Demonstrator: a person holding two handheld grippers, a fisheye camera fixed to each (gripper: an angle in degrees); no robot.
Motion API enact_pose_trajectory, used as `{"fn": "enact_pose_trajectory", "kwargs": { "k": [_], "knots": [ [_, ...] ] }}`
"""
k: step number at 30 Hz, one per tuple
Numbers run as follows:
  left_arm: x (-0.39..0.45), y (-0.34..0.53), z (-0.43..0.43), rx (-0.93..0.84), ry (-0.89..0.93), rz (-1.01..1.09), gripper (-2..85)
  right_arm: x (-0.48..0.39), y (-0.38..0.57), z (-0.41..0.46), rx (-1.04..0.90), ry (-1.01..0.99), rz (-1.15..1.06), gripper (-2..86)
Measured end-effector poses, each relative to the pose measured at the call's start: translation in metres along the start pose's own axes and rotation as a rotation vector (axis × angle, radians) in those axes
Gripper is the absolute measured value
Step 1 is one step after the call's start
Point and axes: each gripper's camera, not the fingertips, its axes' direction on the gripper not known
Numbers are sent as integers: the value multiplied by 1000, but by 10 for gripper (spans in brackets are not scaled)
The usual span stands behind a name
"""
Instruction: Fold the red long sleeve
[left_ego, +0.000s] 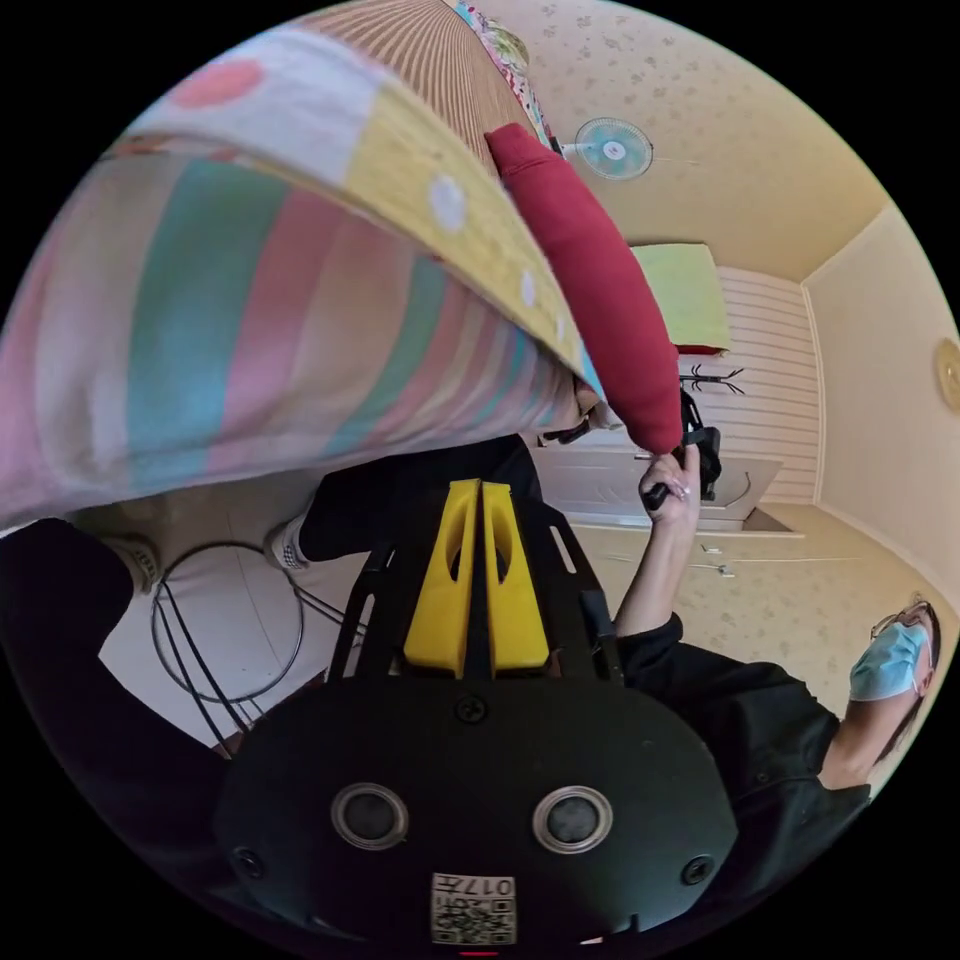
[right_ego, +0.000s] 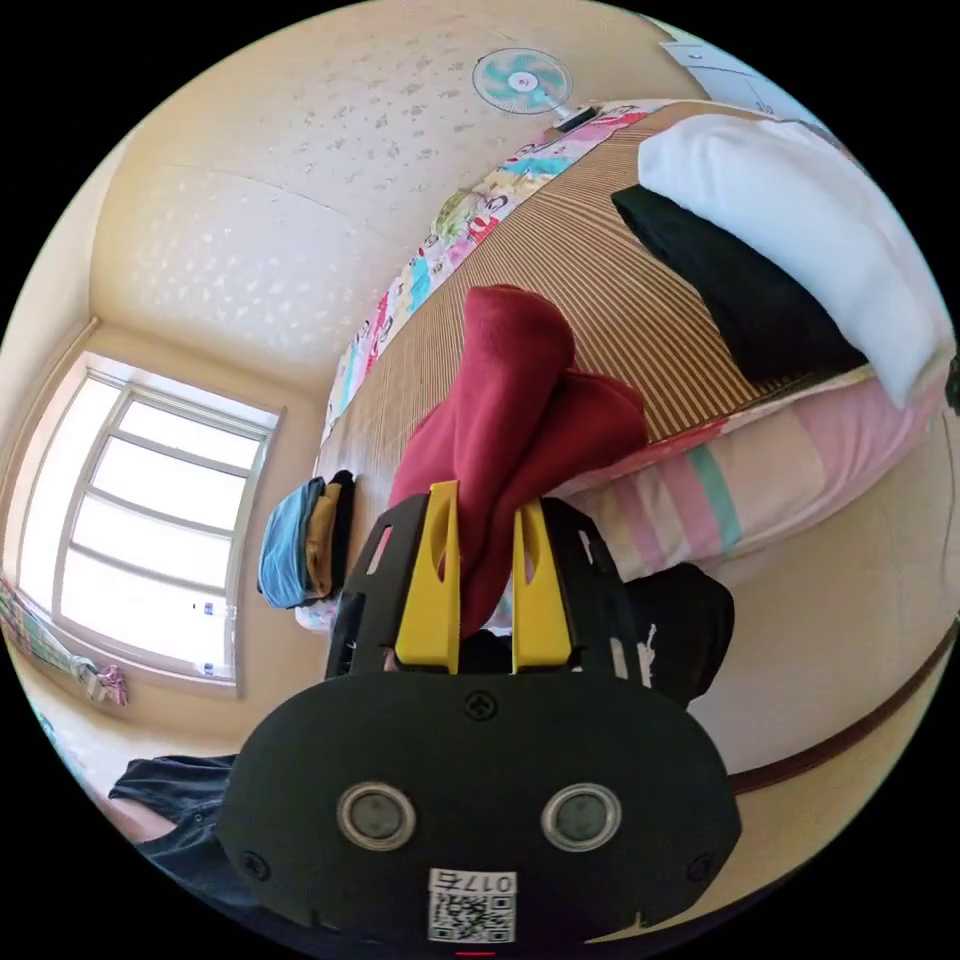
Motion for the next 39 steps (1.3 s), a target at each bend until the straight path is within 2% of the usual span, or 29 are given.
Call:
{"fn": "enact_pose_trajectory", "kwargs": {
  "k": [2, 8, 12, 16, 22, 27, 29, 31, 34, 36, 39],
  "knots": [
    [-2, -1, -13, 47, 26, -14, -10, 2, 10, 11, -7, -15, 19, 66],
    [-14, -1, -23, 98, 31, -60, -10, 55, 75, 18, 89, -370, 194, 54],
    [-22, -2, -15, 75, 34, -95, -10, 11, 75, -15, 155, -409, 18, 39],
    [-20, -5, 0, 44, 42, -100, -10, -27, 29, -78, 304, -551, -158, 29],
    [5, -3, 9, 17, 15, -50, -10, -95, -54, -196, 558, -487, -420, 18],
    [10, 6, 3, 47, 7, -50, -10, -58, -82, -268, 888, -394, -370, 17],
    [8, 12, 3, 70, 10, -60, -10, -29, -115, -257, 834, -342, -274, 17],
    [6, 14, 7, 70, 8, -69, -10, 24, -151, -193, 663, -226, -93, 16],
    [10, 14, 21, 38, 44, -72, -8, 69, -152, -107, 497, -187, 91, 17],
    [20, 17, 28, 17, 42, -55, -8, 68, -122, -64, 564, -188, 30, 16],
    [41, 24, 32, -5, -13, 1, -7, 57, -98, -48, 618, -242, 43, 16]
  ]
}}
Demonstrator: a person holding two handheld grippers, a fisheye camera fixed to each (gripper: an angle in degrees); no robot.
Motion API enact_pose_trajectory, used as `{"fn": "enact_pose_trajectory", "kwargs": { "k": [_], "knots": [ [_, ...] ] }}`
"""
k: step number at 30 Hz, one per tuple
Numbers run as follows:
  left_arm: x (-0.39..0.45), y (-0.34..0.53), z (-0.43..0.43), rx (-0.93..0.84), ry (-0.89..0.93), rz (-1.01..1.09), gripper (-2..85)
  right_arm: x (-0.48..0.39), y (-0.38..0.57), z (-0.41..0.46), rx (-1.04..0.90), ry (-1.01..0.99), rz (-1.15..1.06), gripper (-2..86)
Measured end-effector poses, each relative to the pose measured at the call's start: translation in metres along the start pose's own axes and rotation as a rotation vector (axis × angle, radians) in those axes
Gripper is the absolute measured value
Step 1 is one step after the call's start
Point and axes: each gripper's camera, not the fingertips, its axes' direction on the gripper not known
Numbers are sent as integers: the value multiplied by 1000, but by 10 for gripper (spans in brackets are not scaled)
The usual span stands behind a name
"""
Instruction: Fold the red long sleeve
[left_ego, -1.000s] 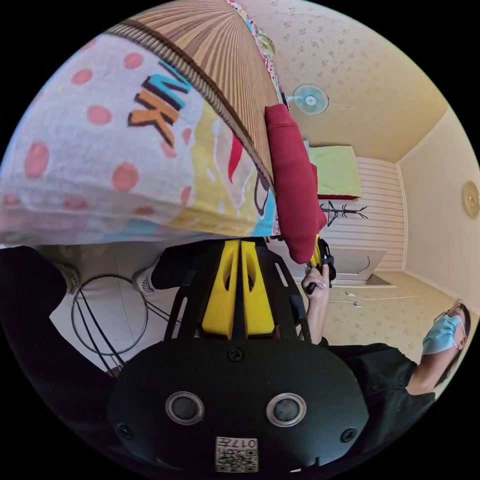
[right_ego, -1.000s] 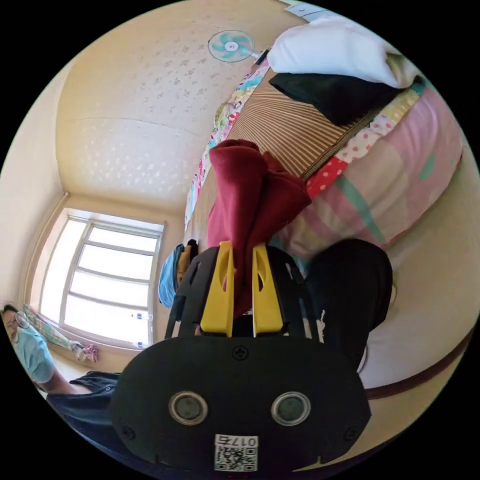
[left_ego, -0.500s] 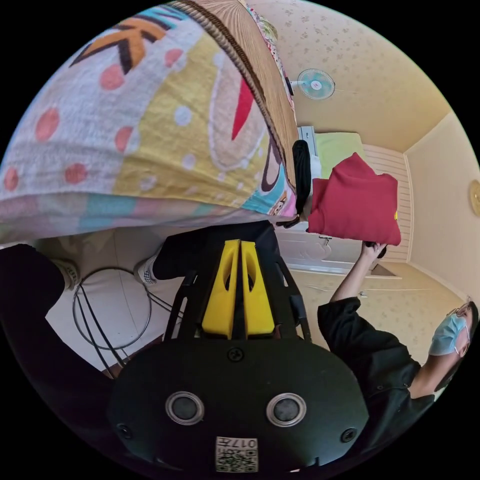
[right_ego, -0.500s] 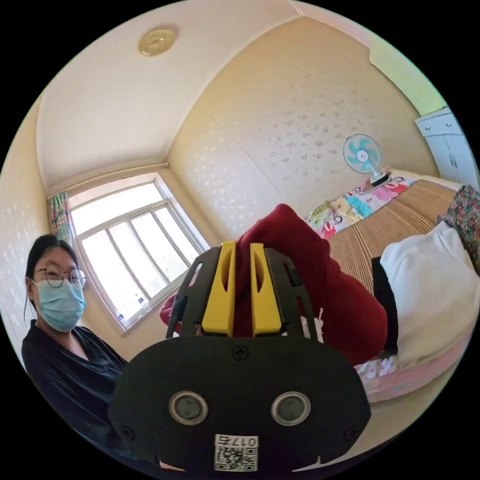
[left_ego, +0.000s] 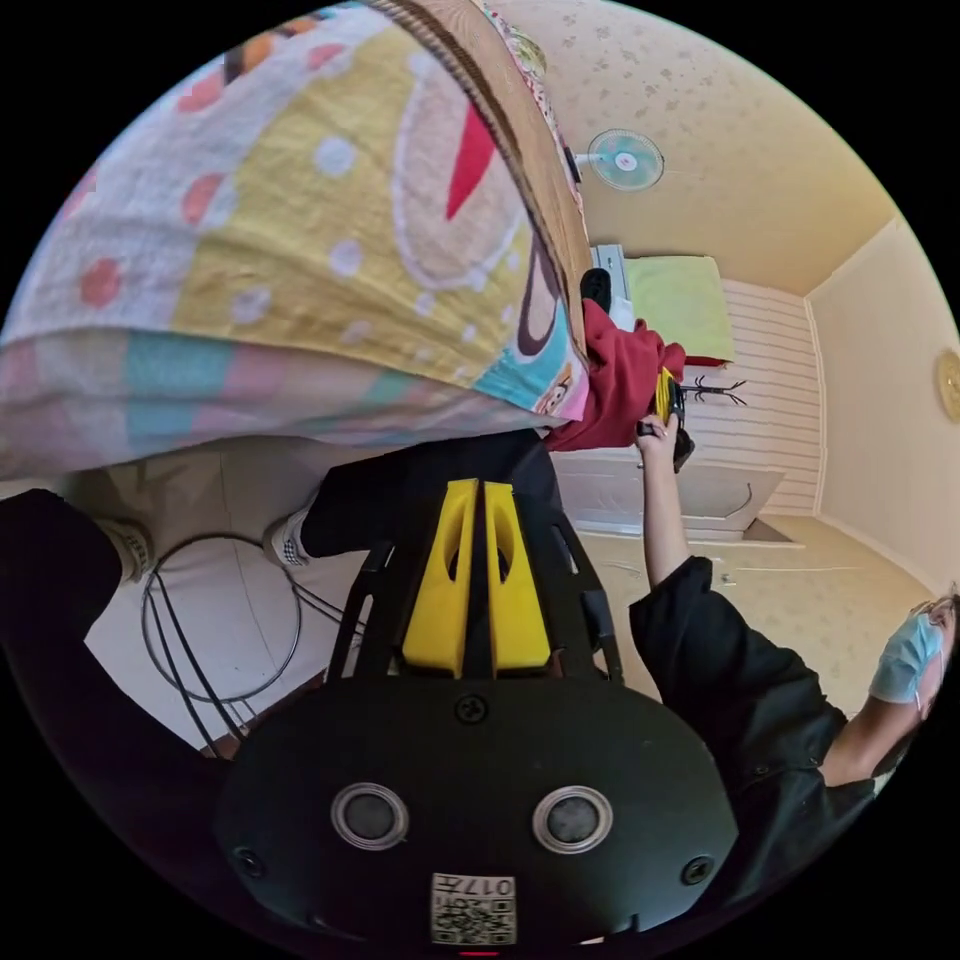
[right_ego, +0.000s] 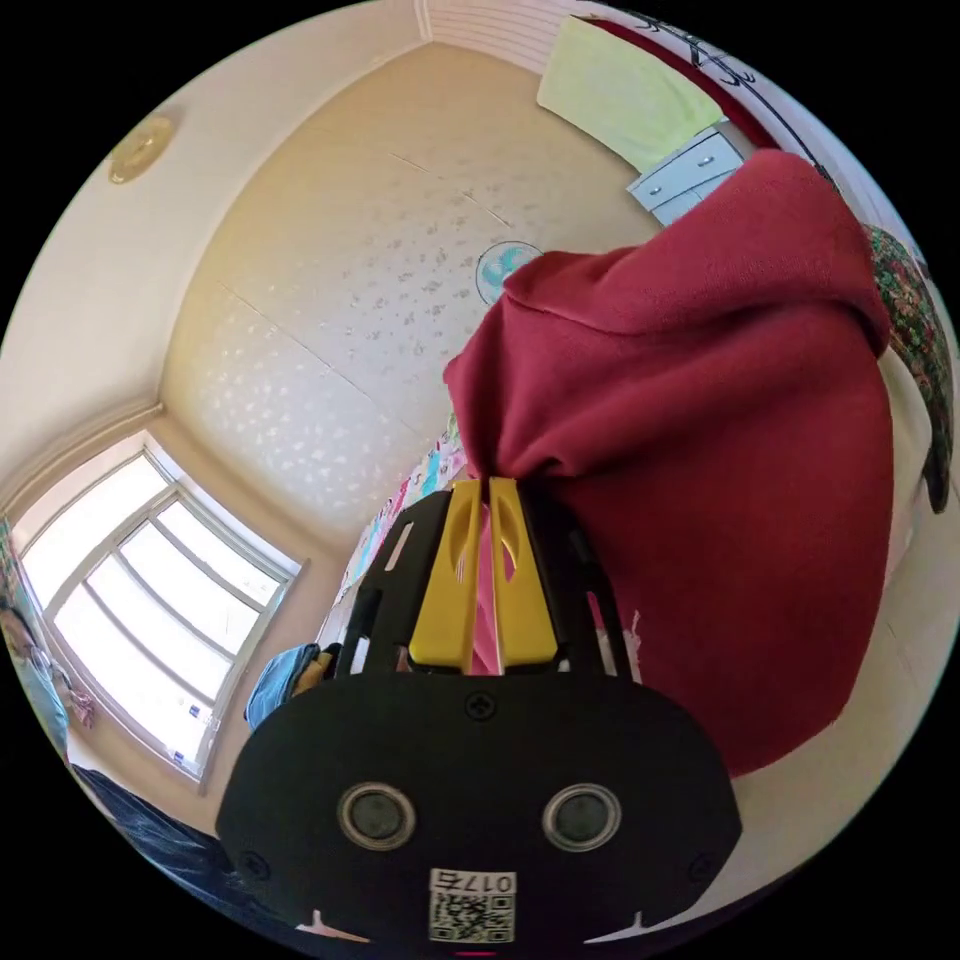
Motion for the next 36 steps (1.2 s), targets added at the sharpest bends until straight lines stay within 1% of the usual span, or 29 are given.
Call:
{"fn": "enact_pose_trajectory", "kwargs": {
  "k": [3, 5, 7, 8, 11, 13, 15, 18, 22, 23, 26, 28, 29, 31, 32, 33, 34, 35, 36],
  "knots": [
    [9, 4, 1, -7, -24, 15, -6, -32, -6, -14, 23, -79, -28, 16],
    [10, 4, 1, 18, 9, 0, -5, -65, -14, -28, 35, -39, -90, 16],
    [12, 5, 3, 28, 23, 0, -4, -113, -21, -48, 17, 15, -213, 15],
    [16, 6, 5, 23, 20, 10, -3, -124, -21, -52, 8, 9, -235, 15],
    [26, 15, 14, 4, 11, 47, 7, -170, -17, -73, -24, -158, -315, 12],
    [32, 21, 18, 0, 24, 64, 18, -212, -10, -77, -60, -322, -383, 11],
    [39, 25, 21, 1, 50, 84, 33, -250, -2, -75, -86, -408, -438, 10],
    [62, 30, 18, 20, 99, 152, 54, -320, 20, -69, -129, -537, -571, 8],
    [112, 48, -4, 103, 222, 300, 84, -399, 47, -69, -105, -711, -722, 7],
    [125, 55, -12, 136, 257, 340, 91, -407, 49, -70, -96, -730, -742, 7],
    [152, 72, -34, 227, 258, 422, 99, -426, 56, -68, -52, -781, -817, 9],
    [159, 83, -47, 291, 254, 445, 100, -410, 64, -50, -78, -793, -778, 10],
    [160, 91, -58, 344, 249, 444, 101, -402, 68, -42, -95, -789, -759, 11],
    [154, 103, -72, 421, 199, 399, 100, -371, 84, -16, -155, -707, -701, 11],
    [147, 109, -80, 452, 138, 343, 99, -344, 98, 0, -197, -596, -657, 11],
    [142, 110, -83, 458, 108, 308, 97, -312, 114, 18, -245, -445, -605, 11],
    [130, 113, -88, 460, 60, 225, 92, -274, 131, 37, -300, -272, -532, 11],
    [117, 116, -91, 446, 29, 144, 89, -254, 140, 46, -329, -192, -486, 11],
    [110, 117, -92, 432, 17, 112, 88, -209, 161, 62, -385, -44, -391, 11]
  ]
}}
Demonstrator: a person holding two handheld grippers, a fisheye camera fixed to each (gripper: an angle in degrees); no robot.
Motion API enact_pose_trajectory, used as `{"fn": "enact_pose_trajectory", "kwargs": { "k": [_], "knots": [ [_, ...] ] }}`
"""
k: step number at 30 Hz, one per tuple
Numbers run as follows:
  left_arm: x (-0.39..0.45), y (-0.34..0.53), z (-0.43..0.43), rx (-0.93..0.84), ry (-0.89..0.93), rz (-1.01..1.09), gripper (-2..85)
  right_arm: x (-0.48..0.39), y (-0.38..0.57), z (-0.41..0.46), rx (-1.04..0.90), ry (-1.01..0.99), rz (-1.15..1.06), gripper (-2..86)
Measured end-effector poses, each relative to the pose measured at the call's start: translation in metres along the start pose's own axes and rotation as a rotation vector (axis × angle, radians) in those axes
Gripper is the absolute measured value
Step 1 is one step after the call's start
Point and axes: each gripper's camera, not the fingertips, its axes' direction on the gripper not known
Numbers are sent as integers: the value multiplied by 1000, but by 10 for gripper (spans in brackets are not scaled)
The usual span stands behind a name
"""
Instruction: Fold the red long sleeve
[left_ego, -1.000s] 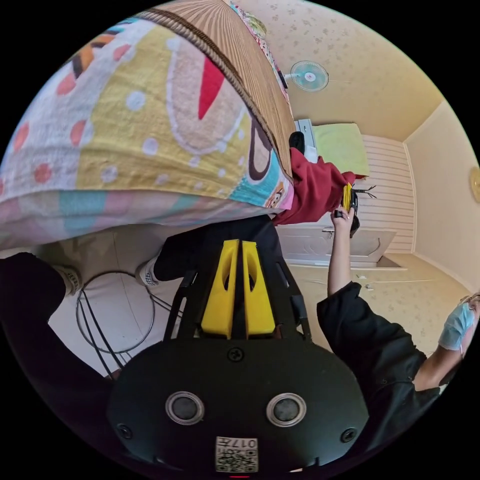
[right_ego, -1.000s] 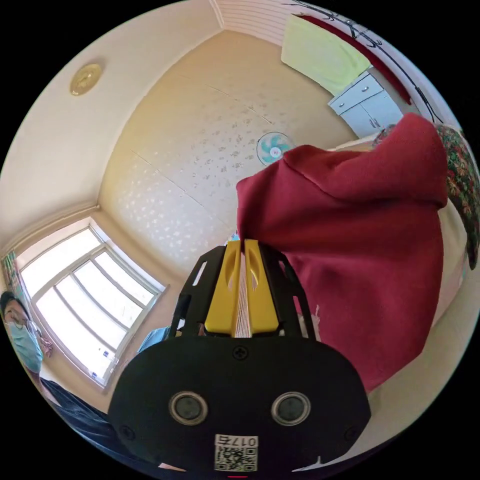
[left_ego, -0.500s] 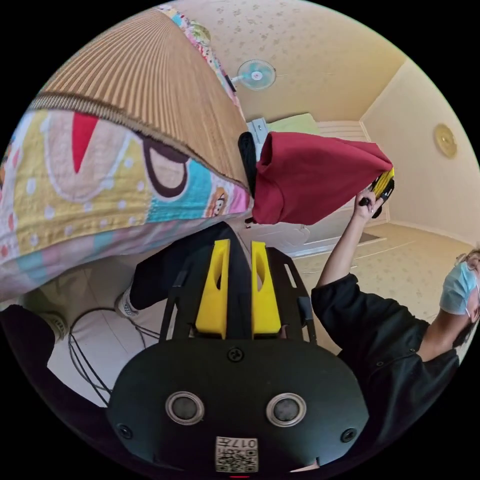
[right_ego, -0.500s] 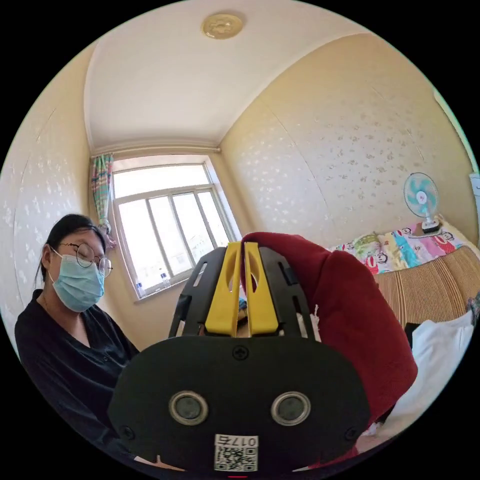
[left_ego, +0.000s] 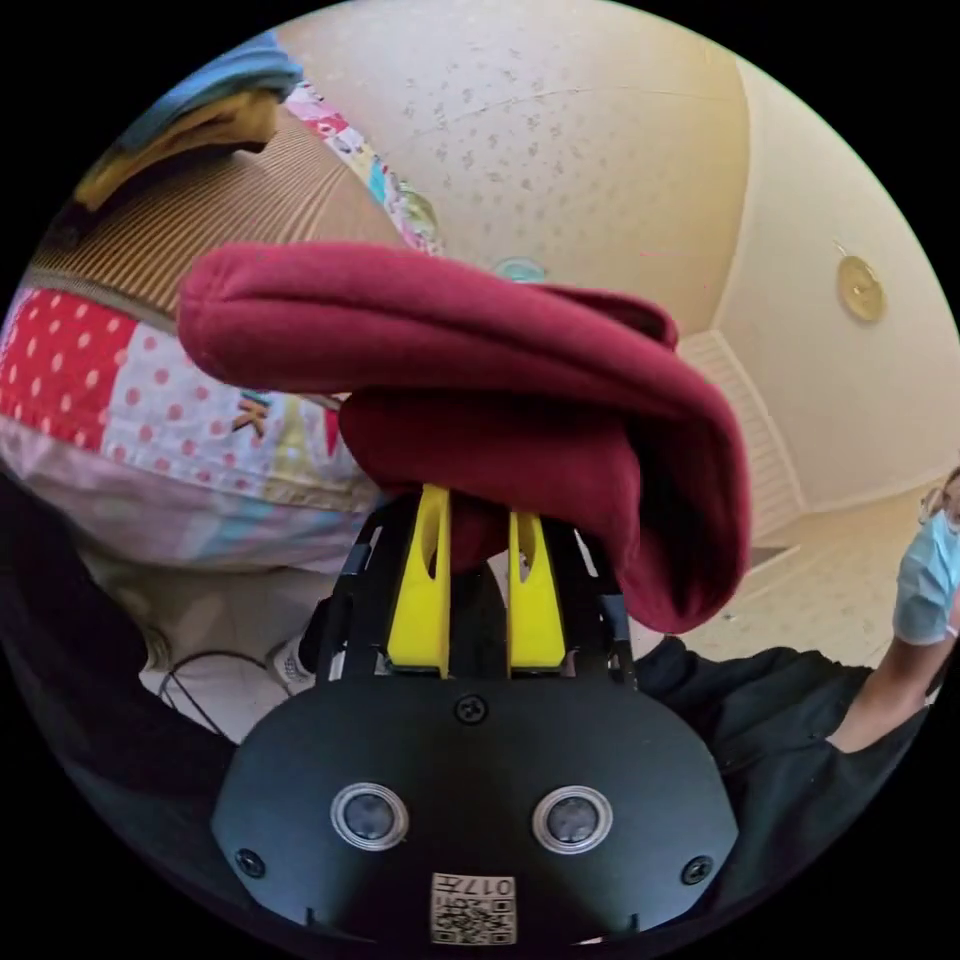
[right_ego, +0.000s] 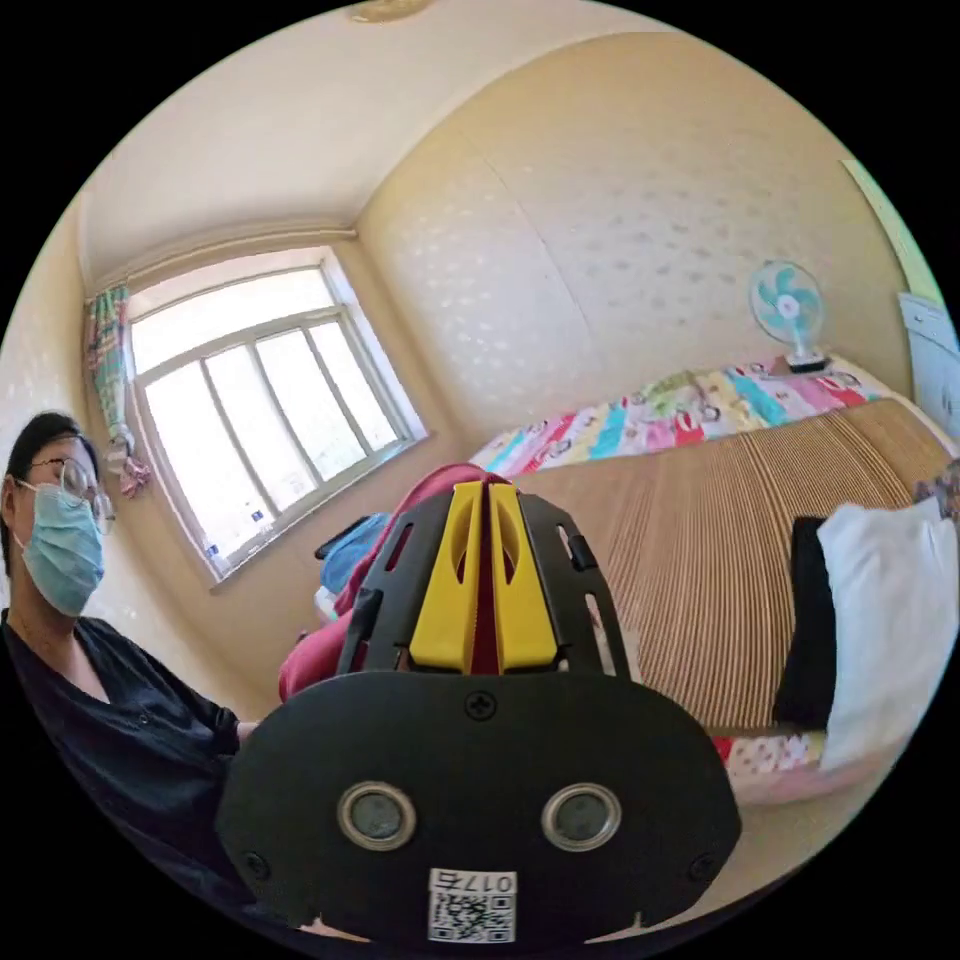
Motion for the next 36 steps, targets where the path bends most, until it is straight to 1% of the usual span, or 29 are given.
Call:
{"fn": "enact_pose_trajectory", "kwargs": {
  "k": [1, 3, 5, 7, 9, 12, 14, 16, 18, 19, 20, 22, 24, 25, 27, 28, 29, 30, 31, 32, 33, 35, 36],
  "knots": [
    [-10, 4, -3, -14, 10, -25, 88, 33, 31, 17, -58, 61, 114, 11],
    [-23, 12, -7, -25, 94, -53, 90, 73, 76, 27, -85, 43, 223, 11],
    [-32, 23, 0, -86, 115, -96, 92, 100, 115, 18, -37, 5, 299, 12],
    [-33, 33, 4, -93, 107, -105, 91, 125, 148, 3, 30, -60, 379, 13],
    [-34, 38, 8, -93, 116, -125, 91, 139, 159, -4, 22, -68, 404, 13],
    [-31, 38, 13, -76, 150, -121, 92, 147, 163, -13, 11, -56, 384, 14],
    [-23, 38, 15, -54, 163, -86, 90, 145, 159, -16, 8, -91, 366, 14],
    [-17, 38, 19, -37, 177, -66, 84, 135, 147, -21, 43, -173, 315, 14],
    [-13, 35, 25, -31, 233, -66, 73, 122, 130, -21, 60, -257, 253, 13],
    [-9, 29, 30, -34, 276, -67, 55, 117, 123, -20, 60, -277, 230, 12],
    [-4, 20, 34, -29, 306, -69, 34, 106, 103, -15, 52, -298, 178, 11],
    [10, -4, 37, -2, 352, -53, 8, 78, 47, -3, 8, -275, 63, 10],
    [34, -42, 39, 14, 375, 7, -1, 52, -4, 0, 6, -245, -41, 9],
    [57, -74, 38, 25, 368, 74, -4, 41, -20, -1, 11, -241, -79, 8],
    [97, -121, 30, 56, 382, 155, -7, -1, -73, -26, 104, -252, -228, 7],
    [122, -147, 19, 98, 421, 208, -8, -13, -90, -52, 202, -282, -261, 7],
    [148, -166, 2, 168, 451, 281, -8, -14, -95, -67, 256, -306, -263, 7],
    [161, -173, -7, 207, 457, 328, -8, -8, -101, -94, 352, -357, -231, 7],
    [184, -181, -25, 277, 432, 423, -8, 5, -100, -112, 411, -391, -169, 7],
    [201, -185, -39, 323, 356, 473, -8, 13, -97, -119, 421, -394, -138, 7],
    [205, -186, -44, 333, 315, 472, -8, 27, -88, -125, 408, -352, -104, 7],
    [202, -185, -46, 307, 162, 427, -8, 44, -67, -122, 317, -182, -100, 8],
    [197, -181, -43, 297, 141, 427, -8, 59, -48, -107, 217, -49, -98, 8]
  ]
}}
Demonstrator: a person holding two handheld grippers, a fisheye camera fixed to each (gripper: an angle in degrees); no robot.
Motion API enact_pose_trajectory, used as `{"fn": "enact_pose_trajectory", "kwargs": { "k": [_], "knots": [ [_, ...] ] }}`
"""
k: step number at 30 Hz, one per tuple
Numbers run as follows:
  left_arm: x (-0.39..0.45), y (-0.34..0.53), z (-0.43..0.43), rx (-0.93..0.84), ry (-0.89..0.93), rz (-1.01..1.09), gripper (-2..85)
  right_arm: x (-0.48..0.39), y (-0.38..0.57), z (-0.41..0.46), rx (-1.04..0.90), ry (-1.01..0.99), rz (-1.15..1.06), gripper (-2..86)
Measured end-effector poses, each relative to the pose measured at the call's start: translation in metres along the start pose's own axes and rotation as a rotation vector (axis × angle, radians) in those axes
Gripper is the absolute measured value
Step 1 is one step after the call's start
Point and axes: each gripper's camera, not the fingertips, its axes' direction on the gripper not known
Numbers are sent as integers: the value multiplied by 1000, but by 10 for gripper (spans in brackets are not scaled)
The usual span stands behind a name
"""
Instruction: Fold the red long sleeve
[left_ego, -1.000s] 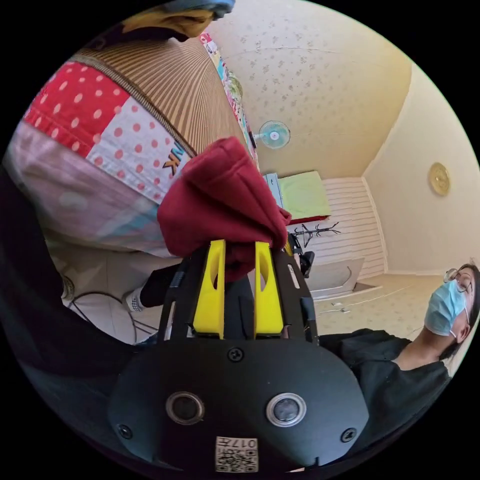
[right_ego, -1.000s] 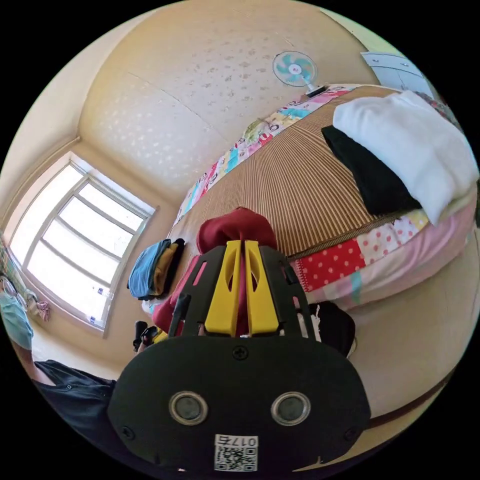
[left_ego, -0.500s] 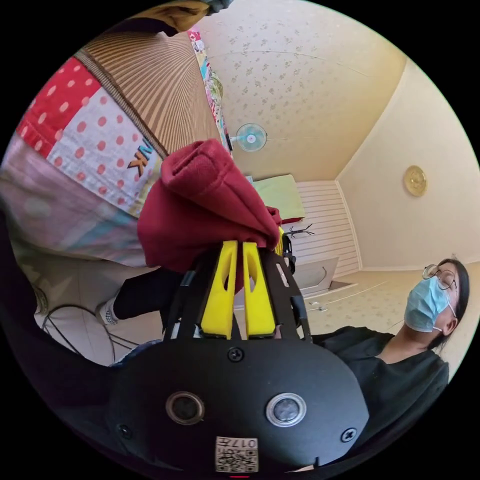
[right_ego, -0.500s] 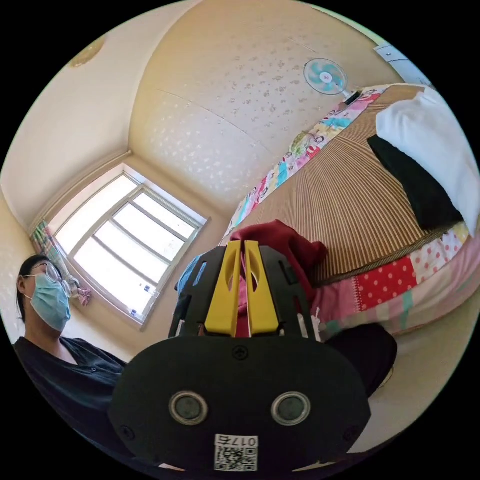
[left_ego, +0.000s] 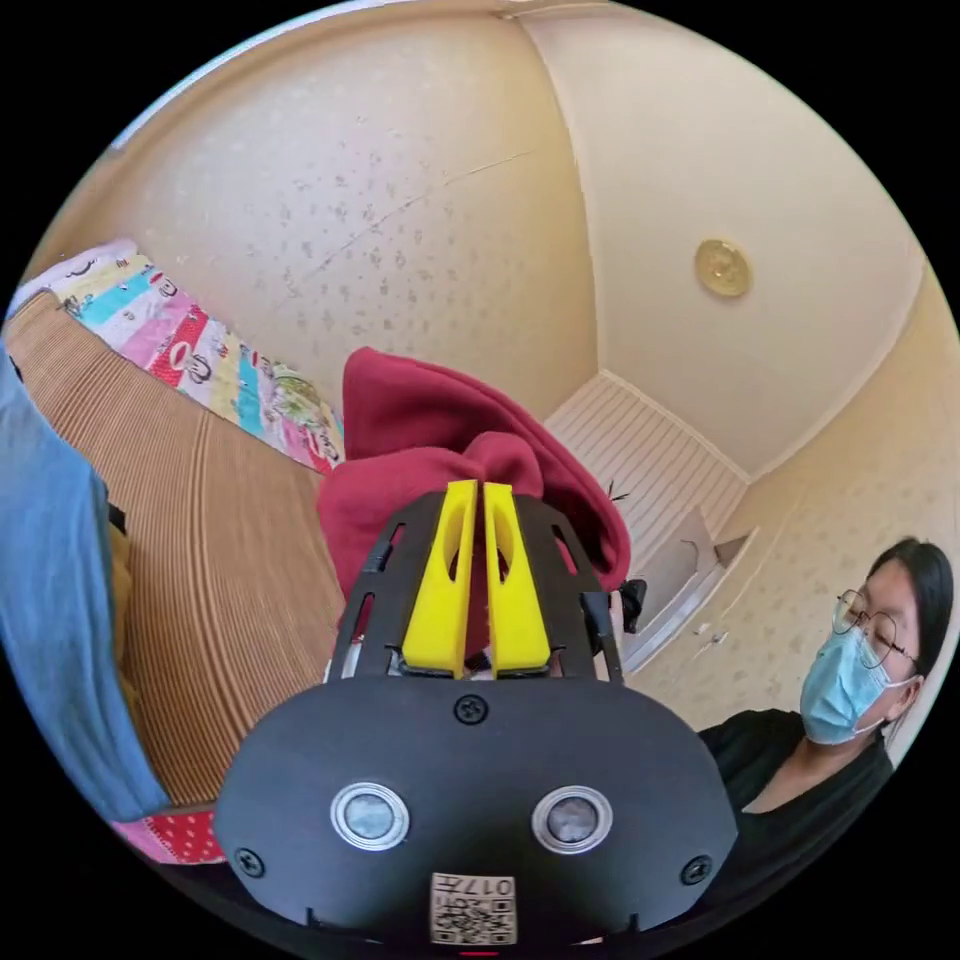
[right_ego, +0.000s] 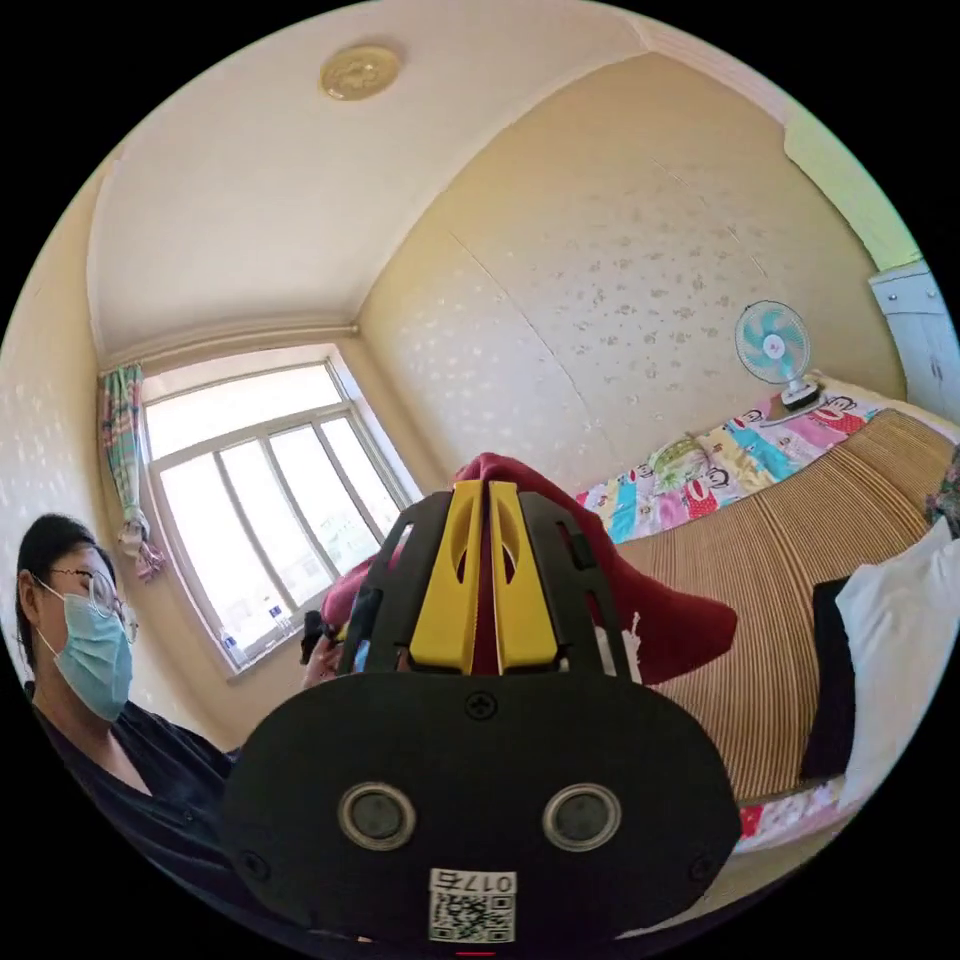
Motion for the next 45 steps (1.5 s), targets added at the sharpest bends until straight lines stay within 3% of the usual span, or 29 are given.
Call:
{"fn": "enact_pose_trajectory", "kwargs": {
  "k": [4, 7, 11, 14, 20, 25, 27, 29, 30, 32, 34, 38, 43, 45],
  "knots": [
    [-42, 79, 31, -182, 19, -9, -9, 84, 135, 59, -433, 320, 82, 9],
    [-86, 151, 44, -264, -33, -186, -7, 156, 235, 64, -612, 323, 311, 8],
    [-109, 214, 57, -280, -158, -312, 22, 212, 296, 8, -490, 227, 554, 5],
    [-101, 213, 80, -265, -193, -259, 64, 238, 311, -29, -373, 175, 639, 4],
    [-99, 174, 178, -424, -432, -104, 112, 235, 279, -34, -377, 130, 548, 4],
    [-121, 177, 230, -548, -500, -107, 68, 222, 279, -23, -367, 20, 543, 4],
    [-115, 175, 222, -521, -396, -103, 40, 222, 287, -25, -363, -26, 560, 4],
    [-95, 176, 197, -440, -58, -41, 33, 224, 295, -32, -355, -51, 578, 4],
    [-88, 178, 192, -442, 13, -7, 31, 225, 299, -40, -342, -57, 592, 4],
    [-56, 200, 175, -521, 241, 178, 25, 226, 305, -53, -306, -56, 602, 4],
    [-41, 227, 175, -665, 350, 241, 24, 222, 304, -66, -267, -16, 591, 6],
    [-49, 302, 183, -989, 199, 257, 24, 188, 282, -57, -248, 86, 465, 12],
    [-94, 334, 170, -912, 165, 24, 30, 103, 238, 32, -341, 54, 154, 53],
    [-101, 334, 163, -854, 188, -16, 31, 72, 233, 108, -501, -2, 39, 100]
  ]
}}
